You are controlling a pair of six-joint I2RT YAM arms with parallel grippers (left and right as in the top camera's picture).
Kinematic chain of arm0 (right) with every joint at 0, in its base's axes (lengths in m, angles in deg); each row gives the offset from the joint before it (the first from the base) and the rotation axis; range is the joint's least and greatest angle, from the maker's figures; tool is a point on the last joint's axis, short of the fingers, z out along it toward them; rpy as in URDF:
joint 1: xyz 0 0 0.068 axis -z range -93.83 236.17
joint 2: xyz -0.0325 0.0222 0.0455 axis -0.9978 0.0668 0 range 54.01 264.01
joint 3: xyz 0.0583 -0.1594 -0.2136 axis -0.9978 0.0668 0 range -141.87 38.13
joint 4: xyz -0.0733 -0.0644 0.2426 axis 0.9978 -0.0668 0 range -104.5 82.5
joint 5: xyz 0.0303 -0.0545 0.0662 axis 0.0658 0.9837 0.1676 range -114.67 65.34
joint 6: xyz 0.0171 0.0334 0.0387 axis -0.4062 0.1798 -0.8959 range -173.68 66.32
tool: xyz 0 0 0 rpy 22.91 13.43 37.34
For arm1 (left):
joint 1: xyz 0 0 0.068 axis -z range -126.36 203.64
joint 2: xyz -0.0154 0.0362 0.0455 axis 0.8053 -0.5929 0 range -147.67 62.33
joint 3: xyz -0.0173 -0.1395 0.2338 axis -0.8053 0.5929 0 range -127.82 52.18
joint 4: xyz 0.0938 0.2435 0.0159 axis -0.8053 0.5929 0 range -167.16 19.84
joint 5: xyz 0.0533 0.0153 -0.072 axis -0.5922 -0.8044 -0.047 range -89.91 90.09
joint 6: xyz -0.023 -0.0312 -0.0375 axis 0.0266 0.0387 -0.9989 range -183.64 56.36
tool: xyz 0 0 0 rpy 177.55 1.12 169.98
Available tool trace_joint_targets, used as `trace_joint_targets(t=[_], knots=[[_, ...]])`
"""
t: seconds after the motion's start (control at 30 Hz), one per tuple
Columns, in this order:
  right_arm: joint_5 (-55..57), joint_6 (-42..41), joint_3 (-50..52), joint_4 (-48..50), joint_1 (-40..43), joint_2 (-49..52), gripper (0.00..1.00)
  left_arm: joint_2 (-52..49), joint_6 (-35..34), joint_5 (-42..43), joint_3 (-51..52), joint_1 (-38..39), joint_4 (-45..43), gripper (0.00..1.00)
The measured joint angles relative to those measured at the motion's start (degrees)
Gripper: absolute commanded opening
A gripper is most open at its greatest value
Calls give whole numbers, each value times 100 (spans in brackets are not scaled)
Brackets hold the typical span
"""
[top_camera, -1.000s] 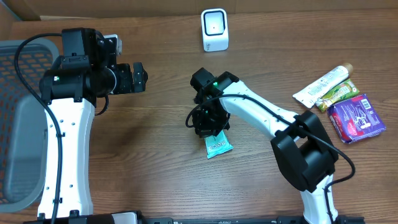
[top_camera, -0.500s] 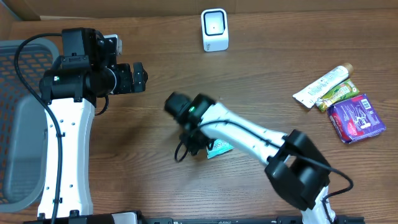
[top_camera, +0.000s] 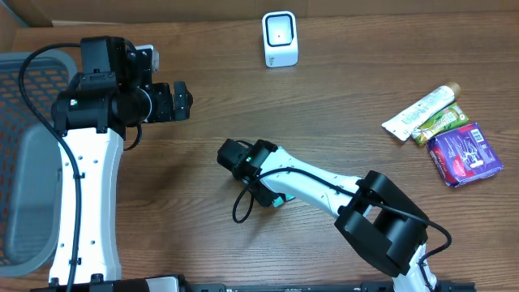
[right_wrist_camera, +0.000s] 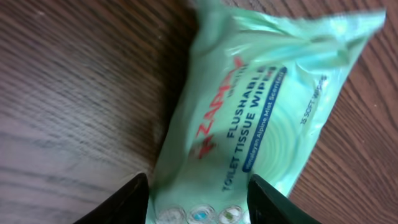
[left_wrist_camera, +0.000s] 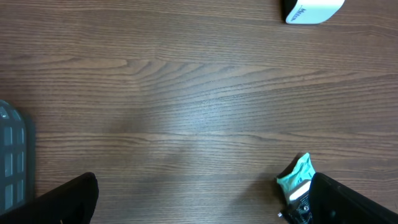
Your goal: Scan the item barcode
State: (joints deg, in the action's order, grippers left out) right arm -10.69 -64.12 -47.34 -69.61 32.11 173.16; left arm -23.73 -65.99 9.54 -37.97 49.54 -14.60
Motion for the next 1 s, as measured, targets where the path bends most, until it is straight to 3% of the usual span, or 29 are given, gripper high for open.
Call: trace_joint_targets(t=[0.2, 0.53, 0.67, 0.83, 1.0], knots=[[181, -7, 216, 157, -24, -7, 49, 0, 0, 0, 0, 0, 2, 99], [326, 9, 363, 236, -50, -125, 8, 0, 0, 0, 0, 0, 2, 100], [260, -2, 302, 90, -39, -140, 7, 0, 0, 0, 0, 0, 2, 99], [-649, 28, 20, -17, 105, -146, 4, 0, 0, 0, 0, 0, 2, 99], [-2804, 175, -90, 850, 555, -400, 4, 0, 0, 0, 0, 0, 2, 99]])
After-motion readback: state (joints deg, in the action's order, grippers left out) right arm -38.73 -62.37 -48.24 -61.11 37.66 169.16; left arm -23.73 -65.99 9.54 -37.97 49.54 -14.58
